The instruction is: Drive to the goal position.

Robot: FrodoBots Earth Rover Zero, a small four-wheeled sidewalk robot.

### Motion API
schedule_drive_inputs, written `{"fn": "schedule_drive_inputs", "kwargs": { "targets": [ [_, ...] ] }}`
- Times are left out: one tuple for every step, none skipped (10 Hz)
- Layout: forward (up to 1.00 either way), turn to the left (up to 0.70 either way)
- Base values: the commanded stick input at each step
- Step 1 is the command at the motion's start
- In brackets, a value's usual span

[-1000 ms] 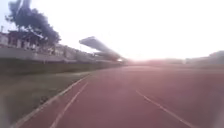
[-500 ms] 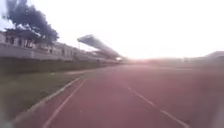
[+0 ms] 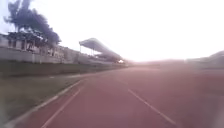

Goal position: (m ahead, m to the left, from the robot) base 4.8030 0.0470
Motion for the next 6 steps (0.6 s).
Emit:
{"fn": "schedule_drive_inputs", "kwargs": {
  "targets": [
    [0.7, 0.0],
    [0.7, 0.0],
    [0.7, 0.0],
    [0.7, 0.0],
    [0.7, 0.0],
    [0.7, 0.0]
  ]
}}
